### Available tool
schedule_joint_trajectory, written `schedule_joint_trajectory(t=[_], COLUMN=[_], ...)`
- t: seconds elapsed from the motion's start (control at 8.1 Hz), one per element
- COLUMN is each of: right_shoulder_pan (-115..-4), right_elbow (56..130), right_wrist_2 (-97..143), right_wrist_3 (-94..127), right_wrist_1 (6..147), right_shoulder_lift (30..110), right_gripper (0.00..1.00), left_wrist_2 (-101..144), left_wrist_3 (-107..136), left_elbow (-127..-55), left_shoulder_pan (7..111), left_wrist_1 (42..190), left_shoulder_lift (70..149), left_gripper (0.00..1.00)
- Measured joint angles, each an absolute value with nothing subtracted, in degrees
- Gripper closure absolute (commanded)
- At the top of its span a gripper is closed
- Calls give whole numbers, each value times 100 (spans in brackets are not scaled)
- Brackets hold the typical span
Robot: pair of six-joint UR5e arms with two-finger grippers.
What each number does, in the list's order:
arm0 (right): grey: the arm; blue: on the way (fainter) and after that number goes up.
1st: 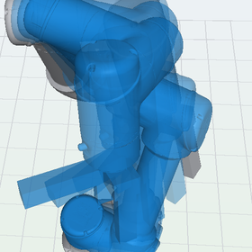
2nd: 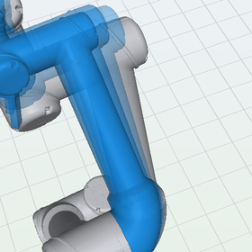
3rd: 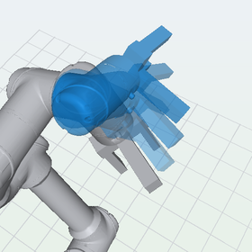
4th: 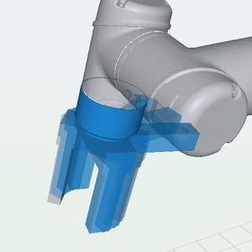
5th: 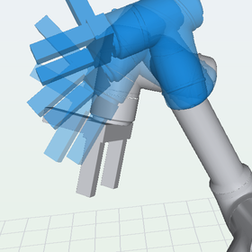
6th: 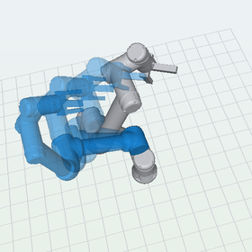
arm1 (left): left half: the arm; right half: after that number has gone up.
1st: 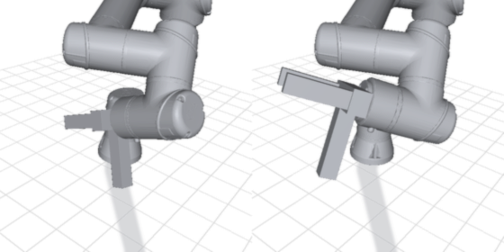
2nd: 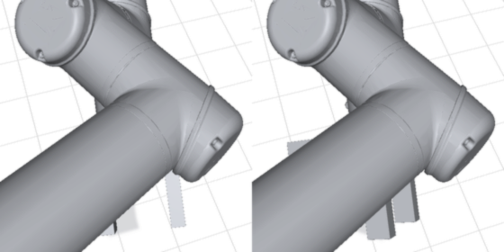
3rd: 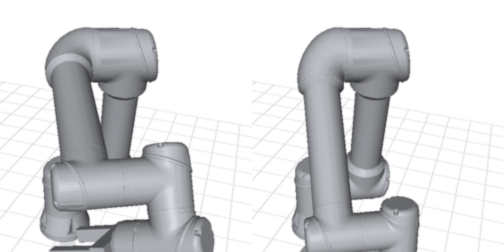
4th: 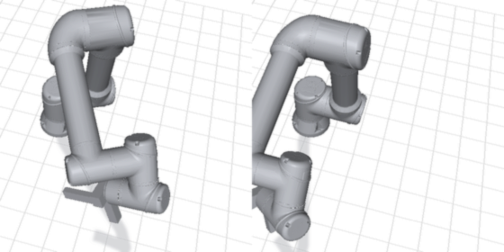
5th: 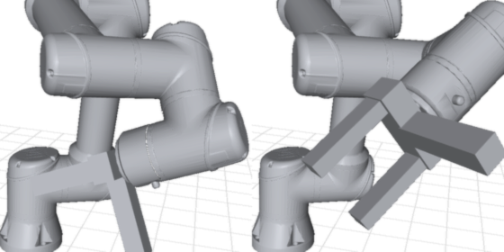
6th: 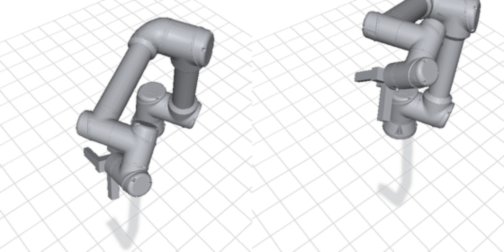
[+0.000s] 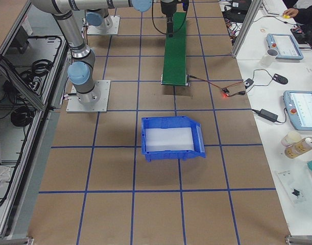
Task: Move capacitor from left to right
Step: 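Move the left gripper outward toward the parts beside the conveyor, then lower the left gripper and grasp the brown cylindrical capacitor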
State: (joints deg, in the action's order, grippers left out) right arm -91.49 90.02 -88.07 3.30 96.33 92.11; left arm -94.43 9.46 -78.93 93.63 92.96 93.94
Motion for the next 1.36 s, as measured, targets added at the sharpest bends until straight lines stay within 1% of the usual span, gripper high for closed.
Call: schedule_joint_trajectory(t=[0.37,0.86,1.11,1.36], right_shoulder_pan=[-9150,-9149,-9144,-9142], right_elbow=[9000,9000,9003,9008], right_wrist_2=[-8807,-8807,-8814,-8819], right_wrist_3=[346,324,325,333], right_wrist_1=[9633,9633,9633,9633], right_shoulder_lift=[9211,9211,9211,9211], right_gripper=[0,0,0,0], left_wrist_2=[-9443,-9502,-9522,-9534], left_wrist_3=[439,-841,-1784,-2589], left_elbow=[-7862,-7820,-7822,-7801], left_shoulder_pan=[8923,7389,6414,5413], left_wrist_1=[9128,9093,9060,8879], left_shoulder_lift=[9396,9497,9783,10337], left_gripper=[0,0,0,0])
